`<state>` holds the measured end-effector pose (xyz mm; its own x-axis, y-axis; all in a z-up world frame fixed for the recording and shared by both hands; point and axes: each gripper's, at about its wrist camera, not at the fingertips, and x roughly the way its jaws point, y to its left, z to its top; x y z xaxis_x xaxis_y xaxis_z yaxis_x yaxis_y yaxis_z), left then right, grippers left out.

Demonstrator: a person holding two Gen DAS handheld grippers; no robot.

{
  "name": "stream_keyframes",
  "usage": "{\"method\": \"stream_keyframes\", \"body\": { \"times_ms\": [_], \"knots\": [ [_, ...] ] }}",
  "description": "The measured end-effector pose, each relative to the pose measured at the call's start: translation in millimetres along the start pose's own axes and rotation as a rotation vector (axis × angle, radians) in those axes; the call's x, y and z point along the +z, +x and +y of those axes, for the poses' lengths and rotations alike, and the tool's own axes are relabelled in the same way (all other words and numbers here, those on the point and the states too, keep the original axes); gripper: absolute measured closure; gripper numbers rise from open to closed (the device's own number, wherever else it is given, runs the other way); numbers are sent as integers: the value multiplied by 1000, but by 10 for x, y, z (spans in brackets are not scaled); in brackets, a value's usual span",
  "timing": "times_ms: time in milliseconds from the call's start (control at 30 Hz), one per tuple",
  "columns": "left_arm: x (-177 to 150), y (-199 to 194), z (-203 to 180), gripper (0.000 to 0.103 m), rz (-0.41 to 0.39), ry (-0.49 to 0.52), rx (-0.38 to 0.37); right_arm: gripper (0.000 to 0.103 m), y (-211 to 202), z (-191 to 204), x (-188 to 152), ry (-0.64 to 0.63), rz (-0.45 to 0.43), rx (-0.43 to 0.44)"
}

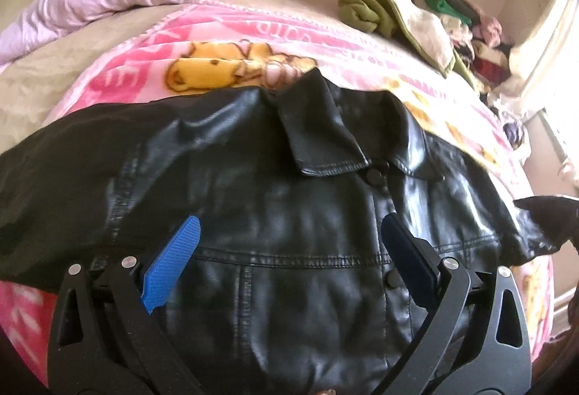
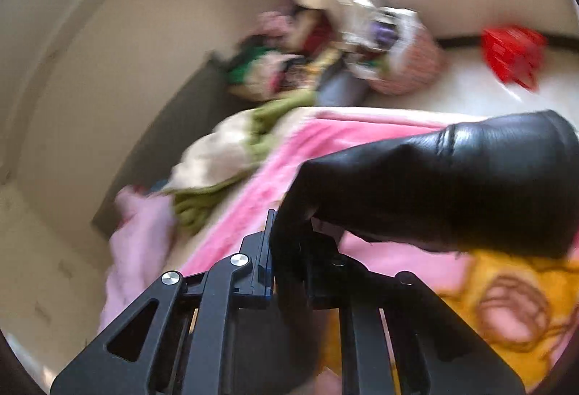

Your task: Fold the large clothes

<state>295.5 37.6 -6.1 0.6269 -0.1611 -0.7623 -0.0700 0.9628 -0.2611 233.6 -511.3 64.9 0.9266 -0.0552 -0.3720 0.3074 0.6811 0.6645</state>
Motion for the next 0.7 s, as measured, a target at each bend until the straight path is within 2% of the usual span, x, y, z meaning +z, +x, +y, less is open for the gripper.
{"method": "stream_keyframes", "body": {
  "times_ms": [133, 333, 433, 600, 700],
  "knots": [
    [27, -104, 167, 9, -21, -54, -49, 91, -57, 727, -188, -176, 18, 128],
    [60, -216, 367, 9, -44, -142, -155, 92, -75, 1512, -573, -317, 68, 290],
    [80, -273, 450, 9, -59, -181, -196, 92, -56, 1770, -758, -376, 102, 354],
    [106, -356, 605, 9, -76, -267, -358, 91, 4, 2191, -1230, -516, 177, 410],
    [103, -410, 652, 9, -95, -281, -404, 91, 60, 2307, -1528, -575, 240, 441]
  ]
}}
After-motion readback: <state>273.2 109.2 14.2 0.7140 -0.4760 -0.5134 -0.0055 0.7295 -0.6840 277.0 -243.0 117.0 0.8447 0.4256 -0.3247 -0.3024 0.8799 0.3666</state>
